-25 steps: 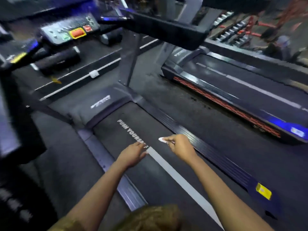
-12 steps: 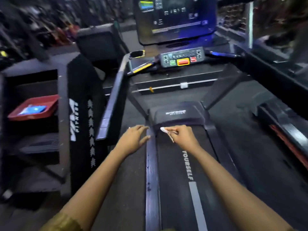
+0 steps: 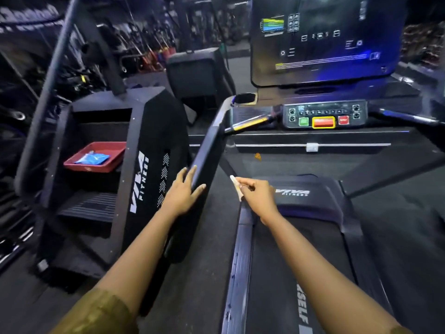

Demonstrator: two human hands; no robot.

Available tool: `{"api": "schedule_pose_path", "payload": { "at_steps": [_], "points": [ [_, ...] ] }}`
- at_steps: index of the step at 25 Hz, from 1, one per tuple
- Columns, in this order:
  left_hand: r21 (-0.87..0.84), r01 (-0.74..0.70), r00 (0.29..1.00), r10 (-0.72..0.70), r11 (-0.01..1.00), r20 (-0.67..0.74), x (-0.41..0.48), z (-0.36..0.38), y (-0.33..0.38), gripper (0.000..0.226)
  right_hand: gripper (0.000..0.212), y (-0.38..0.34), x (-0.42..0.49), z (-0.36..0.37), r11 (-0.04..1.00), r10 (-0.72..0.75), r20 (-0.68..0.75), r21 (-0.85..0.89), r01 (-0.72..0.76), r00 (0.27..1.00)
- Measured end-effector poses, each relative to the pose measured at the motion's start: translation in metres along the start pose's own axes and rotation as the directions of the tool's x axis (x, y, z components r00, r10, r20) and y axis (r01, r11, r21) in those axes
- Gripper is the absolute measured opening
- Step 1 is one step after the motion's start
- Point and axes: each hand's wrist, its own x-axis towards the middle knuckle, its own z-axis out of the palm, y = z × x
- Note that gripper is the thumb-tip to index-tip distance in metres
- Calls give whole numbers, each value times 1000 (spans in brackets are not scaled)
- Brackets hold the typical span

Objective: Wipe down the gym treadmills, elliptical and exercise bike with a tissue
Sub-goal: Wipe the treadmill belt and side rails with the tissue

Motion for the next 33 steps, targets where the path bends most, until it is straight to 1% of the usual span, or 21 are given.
{"api": "schedule_pose_path", "payload": {
  "at_steps": [2, 4, 7, 9, 11, 13, 16, 18, 20, 23, 27, 31, 32, 33],
  "points": [
    [-53, 47, 998, -45, 997, 39, 19, 3, 1, 67, 21, 6, 24, 14, 996, 40, 4, 74, -40, 999],
    [-66, 107, 992, -102, 992, 73, 38, 7, 0, 68, 22, 16, 50, 26, 989, 75, -13, 127, -73, 997],
    [42, 149, 985, -152, 988, 83, 47, 15, 0, 67, 27, 33, 89, 41, 972, 120, -26, 204, -112, 992],
    [56, 146, 986, -150, 988, 71, 45, 15, 0, 66, 28, 40, 120, 50, 947, 156, -6, 283, -148, 988],
    [54, 138, 987, -142, 989, 70, 44, 14, 0, 65, 27, 43, 151, 62, 928, 154, 10, 341, -148, 988],
    [63, 159, 984, -163, 985, 73, 45, 16, 1, 67, 26, 43, 181, 77, 919, 139, 30, 369, -141, 990],
    [74, 174, 981, -179, 982, 71, 43, 16, -2, 72, 27, 44, 227, 97, 933, 139, -42, 341, -117, 989],
    [93, 148, 984, -155, 985, 83, 36, 12, -1, 69, 30, 43, 242, 102, 942, 117, -92, 326, -81, 989],
    [77, 215, 973, -220, 973, 63, 47, 16, -4, 67, 33, 49, 270, 127, 946, 76, -51, 320, -55, 996],
    [98, 194, 977, -201, 976, 67, 42, 13, 4, 67, 33, 47, 241, 133, 965, -51, -183, 244, 96, 982],
    [100, 209, 974, -216, 973, 65, 44, 15, 6, 66, 31, 60, 189, 140, 947, -169, -220, 235, 221, 961],
    [98, 215, 972, -222, 972, 71, 43, 14, 5, 66, 29, 62, 125, 141, 933, -224, -182, 246, 265, 958],
    [91, 214, 973, -221, 973, 72, 44, 14, 4, 66, 29, 62, 124, 138, 927, -213, -164, 277, 252, 963],
    [82, 212, 973, -218, 974, 72, 44, 14, 3, 66, 29, 65, 134, 135, 923, -169, -164, 320, 215, 972]
  ]
}}
